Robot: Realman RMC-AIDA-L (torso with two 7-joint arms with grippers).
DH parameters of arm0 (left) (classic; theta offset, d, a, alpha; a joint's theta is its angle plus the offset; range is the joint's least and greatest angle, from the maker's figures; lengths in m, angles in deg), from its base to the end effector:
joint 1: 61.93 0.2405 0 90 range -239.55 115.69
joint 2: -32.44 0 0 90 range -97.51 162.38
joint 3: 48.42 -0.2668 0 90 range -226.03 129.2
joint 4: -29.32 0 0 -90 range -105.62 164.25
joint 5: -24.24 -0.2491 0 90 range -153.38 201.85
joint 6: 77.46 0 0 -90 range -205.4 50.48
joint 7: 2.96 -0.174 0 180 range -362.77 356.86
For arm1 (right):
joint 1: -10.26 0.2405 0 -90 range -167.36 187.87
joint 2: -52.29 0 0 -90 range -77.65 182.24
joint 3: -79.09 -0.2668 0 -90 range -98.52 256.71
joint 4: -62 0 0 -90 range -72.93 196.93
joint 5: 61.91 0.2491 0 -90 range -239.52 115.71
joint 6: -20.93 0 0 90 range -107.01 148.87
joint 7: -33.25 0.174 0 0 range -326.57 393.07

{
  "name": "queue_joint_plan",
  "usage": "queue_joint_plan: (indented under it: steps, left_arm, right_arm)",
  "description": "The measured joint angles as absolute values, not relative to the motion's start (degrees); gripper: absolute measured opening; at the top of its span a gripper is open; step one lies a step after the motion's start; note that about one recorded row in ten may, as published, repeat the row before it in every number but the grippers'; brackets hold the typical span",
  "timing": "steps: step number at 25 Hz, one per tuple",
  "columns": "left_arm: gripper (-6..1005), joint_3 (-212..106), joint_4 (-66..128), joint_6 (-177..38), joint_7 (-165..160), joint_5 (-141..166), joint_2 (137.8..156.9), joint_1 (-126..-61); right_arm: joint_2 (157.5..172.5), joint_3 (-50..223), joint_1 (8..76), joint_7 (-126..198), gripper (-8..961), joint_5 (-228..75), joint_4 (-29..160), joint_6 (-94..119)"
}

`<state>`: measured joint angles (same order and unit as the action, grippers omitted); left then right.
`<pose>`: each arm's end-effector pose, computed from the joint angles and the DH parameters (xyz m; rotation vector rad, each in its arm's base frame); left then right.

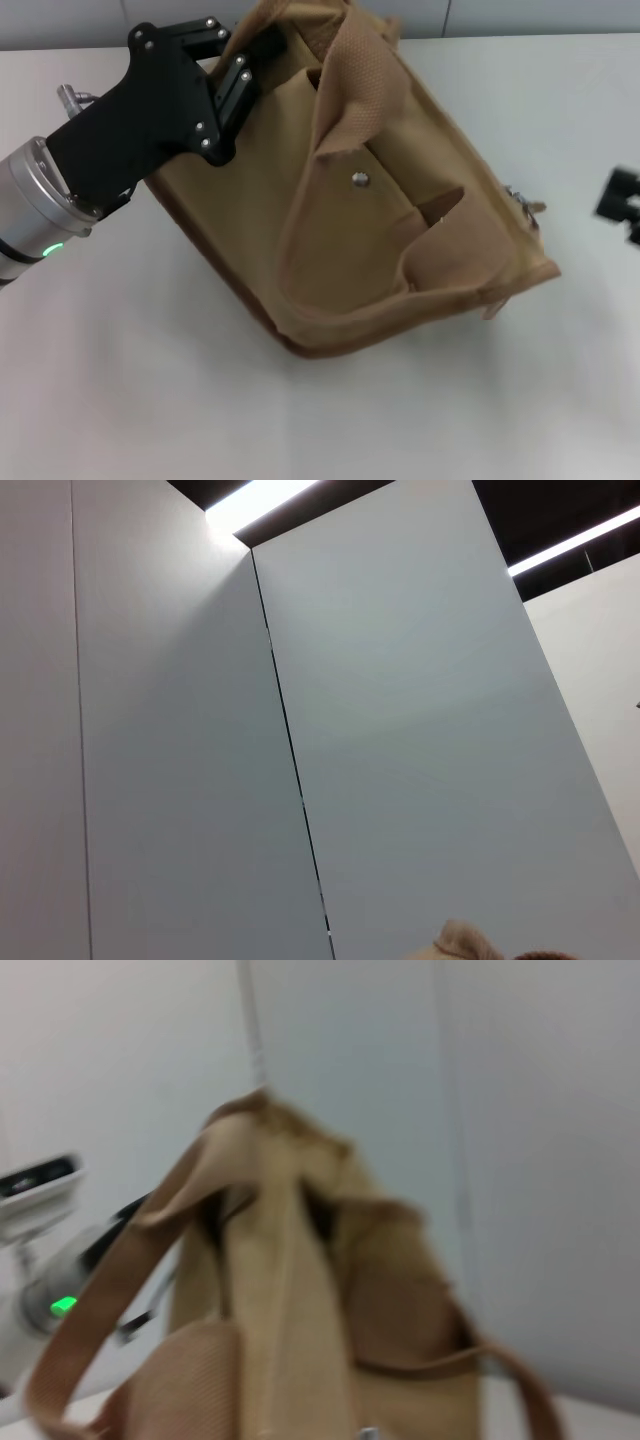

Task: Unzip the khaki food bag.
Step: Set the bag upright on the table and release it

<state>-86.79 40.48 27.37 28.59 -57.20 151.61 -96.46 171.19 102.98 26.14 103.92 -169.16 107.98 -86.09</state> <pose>-0.2151 0.3546 -0.0312 -2.1886 0.1311 -1.4004 0.3348 0.2919 0.0581 -2.4404 0.4908 0.9433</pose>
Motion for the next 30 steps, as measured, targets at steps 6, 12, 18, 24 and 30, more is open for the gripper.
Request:
queue_joint_plan:
  steps: [6,12,18,24,30]
  left_arm:
    - [65,-86.8,40.5,27.3,28.6,-57.2,151.62,-96.7]
    - [64,-87.0,40.5,27.2,28.6,-57.2,151.61,-97.0]
    - [64,-87.1,40.5,27.1,28.6,-57.2,151.62,-97.1]
    - [64,-87.2,40.5,27.0,28.6,-57.2,151.61,-97.2]
    - [64,-87.3,38.8,27.0,28.2,-57.3,151.61,-96.8]
  right_arm:
    - [169.89,99.0,26.0,104.8,244,-171.2,109.4,-84.3]
    - [171.25,102.1,30.1,104.6,487,-180.7,109.6,-77.8]
    - [171.83,111.5,33.8,104.5,707,-181.7,106.1,-73.0]
    - [171.87,114.6,36.1,102.1,757,-173.6,102.8,-67.8]
    - [171.87,117.0,36.2,95.6,660,-165.4,101.6,-68.0]
